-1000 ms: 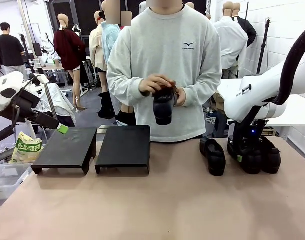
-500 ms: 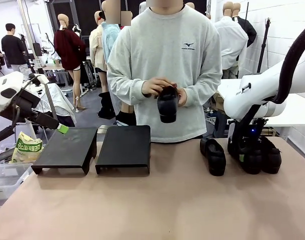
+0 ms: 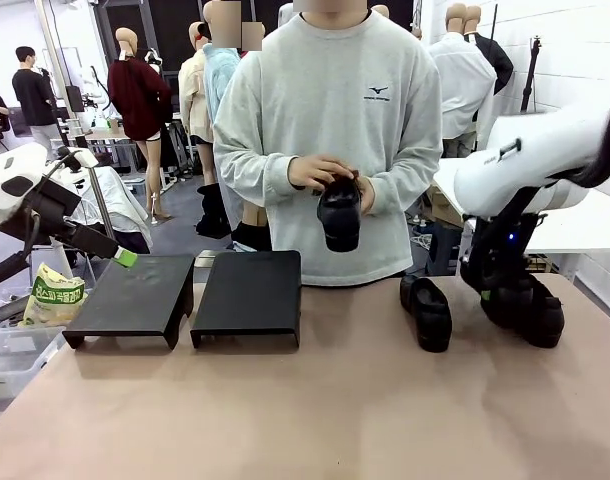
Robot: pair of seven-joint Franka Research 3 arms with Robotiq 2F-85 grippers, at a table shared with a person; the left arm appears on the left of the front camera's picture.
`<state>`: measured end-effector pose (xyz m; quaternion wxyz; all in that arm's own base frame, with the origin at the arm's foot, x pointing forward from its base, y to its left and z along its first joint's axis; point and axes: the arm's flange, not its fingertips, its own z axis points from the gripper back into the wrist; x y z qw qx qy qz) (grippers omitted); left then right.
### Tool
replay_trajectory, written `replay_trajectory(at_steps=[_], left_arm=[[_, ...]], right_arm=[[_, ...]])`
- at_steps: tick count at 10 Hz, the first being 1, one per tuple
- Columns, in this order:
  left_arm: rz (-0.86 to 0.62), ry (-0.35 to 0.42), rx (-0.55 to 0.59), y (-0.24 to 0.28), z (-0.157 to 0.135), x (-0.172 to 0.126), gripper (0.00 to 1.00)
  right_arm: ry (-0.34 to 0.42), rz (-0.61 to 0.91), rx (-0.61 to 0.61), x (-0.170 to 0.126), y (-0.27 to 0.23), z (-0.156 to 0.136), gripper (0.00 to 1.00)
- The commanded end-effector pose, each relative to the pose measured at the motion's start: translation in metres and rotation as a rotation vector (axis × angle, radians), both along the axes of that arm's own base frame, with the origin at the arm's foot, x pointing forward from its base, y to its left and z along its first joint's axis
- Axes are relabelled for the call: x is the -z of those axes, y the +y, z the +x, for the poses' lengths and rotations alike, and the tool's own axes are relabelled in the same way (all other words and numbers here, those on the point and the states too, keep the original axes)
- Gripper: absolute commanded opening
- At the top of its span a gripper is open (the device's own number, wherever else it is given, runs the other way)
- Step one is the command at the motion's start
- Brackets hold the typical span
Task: Organize the shoes by placing them on the stand.
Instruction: Pick up one Shoe and place it in the middle of the table.
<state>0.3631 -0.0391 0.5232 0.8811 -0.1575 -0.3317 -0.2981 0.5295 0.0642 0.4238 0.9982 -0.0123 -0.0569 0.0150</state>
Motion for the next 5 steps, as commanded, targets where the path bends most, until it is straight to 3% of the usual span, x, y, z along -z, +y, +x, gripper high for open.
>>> replay_trajectory(at_steps=[1,5], left_arm=[[-0.014,-0.001,0.002,0.002,0.001,0.001,1.0],[-0.014,-0.001,0.002,0.002,0.001,0.001,1.0]], right_arm=[[-0.118,-0.071,0.034,-0.042,0.028,-0.058,0.0],[-0.132,-0.198,0.01,-0.071,0.103,-0.157,0.0]])
